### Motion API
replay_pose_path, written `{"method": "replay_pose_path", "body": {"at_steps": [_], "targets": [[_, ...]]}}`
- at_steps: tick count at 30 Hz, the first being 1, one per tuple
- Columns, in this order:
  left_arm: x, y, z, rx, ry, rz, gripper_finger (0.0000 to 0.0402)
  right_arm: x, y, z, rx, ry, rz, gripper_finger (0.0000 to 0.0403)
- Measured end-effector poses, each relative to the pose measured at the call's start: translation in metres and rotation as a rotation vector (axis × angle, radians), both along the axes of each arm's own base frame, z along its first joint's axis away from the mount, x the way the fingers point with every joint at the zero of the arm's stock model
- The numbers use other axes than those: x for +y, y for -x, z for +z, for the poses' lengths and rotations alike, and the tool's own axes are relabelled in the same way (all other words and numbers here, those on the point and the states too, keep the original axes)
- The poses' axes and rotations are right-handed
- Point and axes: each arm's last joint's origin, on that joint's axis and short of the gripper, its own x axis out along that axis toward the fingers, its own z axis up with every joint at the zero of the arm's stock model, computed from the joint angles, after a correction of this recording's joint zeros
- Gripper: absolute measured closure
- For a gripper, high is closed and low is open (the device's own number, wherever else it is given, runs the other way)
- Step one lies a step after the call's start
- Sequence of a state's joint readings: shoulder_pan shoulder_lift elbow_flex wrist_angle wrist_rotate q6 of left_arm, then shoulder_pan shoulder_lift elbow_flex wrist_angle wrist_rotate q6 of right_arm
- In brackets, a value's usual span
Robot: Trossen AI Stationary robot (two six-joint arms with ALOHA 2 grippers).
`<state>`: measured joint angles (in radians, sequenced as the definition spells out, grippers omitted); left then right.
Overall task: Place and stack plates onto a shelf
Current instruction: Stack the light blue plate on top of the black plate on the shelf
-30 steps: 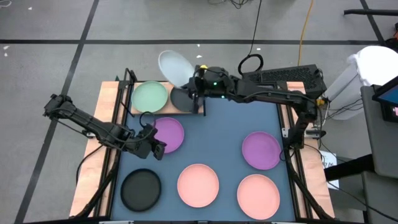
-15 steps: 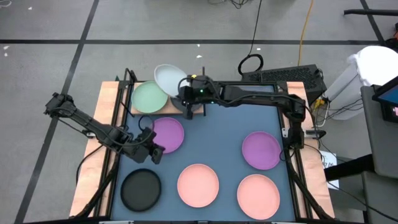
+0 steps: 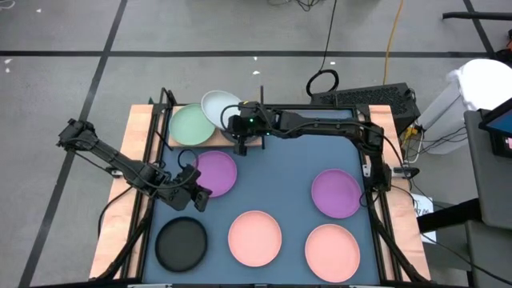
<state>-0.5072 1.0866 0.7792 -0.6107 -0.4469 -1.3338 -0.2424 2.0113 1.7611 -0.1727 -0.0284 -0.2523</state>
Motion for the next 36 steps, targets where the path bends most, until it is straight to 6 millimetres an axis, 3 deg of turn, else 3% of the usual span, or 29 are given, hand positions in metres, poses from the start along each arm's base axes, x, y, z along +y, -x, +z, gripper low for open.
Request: {"method": "replay_pose_path", "body": {"at_steps": [9, 15, 36], "targets": [[0.000, 0.000, 0.000, -0.001, 0.001, 0.000, 0.0364, -0.013, 0.010, -0.027, 0.091, -0.023, -0.040, 0.0399], [0.000, 0.000, 0.000, -0.001, 0.002, 0.001, 0.0364, -0.012, 0.015, -0.041, 0.143, -0.004, -0.020, 0.0399], [0.000, 0.000, 0.000, -0.001, 0.003, 0.005, 0.0364, -0.011, 0.025, -0.059, 0.314, 0.172, 0.078, 0.0399]]}}
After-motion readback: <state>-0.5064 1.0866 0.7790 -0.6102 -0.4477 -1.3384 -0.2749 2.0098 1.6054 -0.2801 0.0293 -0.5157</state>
